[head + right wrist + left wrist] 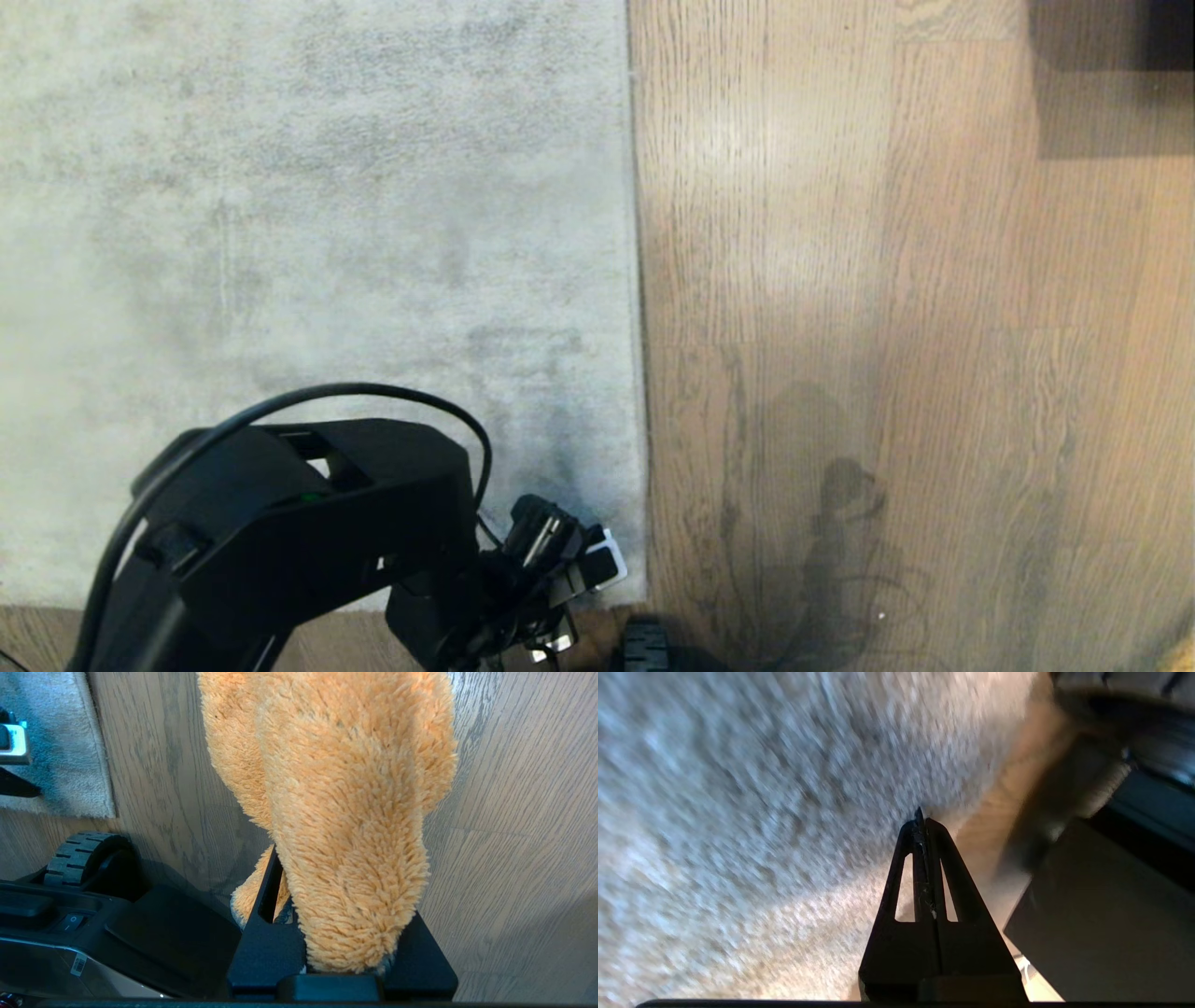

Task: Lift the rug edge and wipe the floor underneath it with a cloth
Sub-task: Put down the rag

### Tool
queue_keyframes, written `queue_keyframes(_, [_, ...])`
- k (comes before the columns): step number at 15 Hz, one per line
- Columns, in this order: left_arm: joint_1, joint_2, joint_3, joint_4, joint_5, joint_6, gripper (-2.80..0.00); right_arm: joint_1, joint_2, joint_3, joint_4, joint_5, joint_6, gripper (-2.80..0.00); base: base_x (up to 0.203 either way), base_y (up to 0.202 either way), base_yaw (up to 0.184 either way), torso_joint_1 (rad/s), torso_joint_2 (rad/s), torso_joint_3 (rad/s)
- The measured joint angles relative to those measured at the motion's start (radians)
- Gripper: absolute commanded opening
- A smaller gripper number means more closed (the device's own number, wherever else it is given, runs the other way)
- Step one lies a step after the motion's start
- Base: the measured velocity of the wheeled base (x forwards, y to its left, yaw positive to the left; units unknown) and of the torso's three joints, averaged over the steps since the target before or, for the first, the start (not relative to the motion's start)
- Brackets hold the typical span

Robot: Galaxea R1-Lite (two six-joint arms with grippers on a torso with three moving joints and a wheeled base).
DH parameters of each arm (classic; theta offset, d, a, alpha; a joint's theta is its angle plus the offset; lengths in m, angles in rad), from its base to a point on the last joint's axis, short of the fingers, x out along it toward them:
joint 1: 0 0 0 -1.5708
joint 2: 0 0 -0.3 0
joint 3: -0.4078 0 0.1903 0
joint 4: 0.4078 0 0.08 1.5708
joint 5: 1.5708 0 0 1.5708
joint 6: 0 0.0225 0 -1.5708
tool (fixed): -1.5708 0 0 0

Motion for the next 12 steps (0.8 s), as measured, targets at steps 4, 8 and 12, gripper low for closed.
queue_keyframes(4, [-0.001,-0.004,0.009,-0.055,-0.001,0.000,-2.80,0.000,0.000,0.000,0.000,0.000,0.000,-2.80,0.000,0.000,0.000,0.000,0.00,0.000])
queue_keyframes(8, [-0.002,-0.057,0.043,-0.057,-0.008,-0.005,-2.80,0.000,0.000,0.000,0.000,0.000,0.000,-2.80,0.000,0.000,0.000,0.000,0.00,0.000])
queue_keyframes(12, [-0.005,-0.187,0.136,-0.056,-0.009,-0.011,-2.80,0.000,0.000,0.000,0.000,0.000,0.000,-2.80,0.000,0.000,0.000,0.000,0.00,0.000])
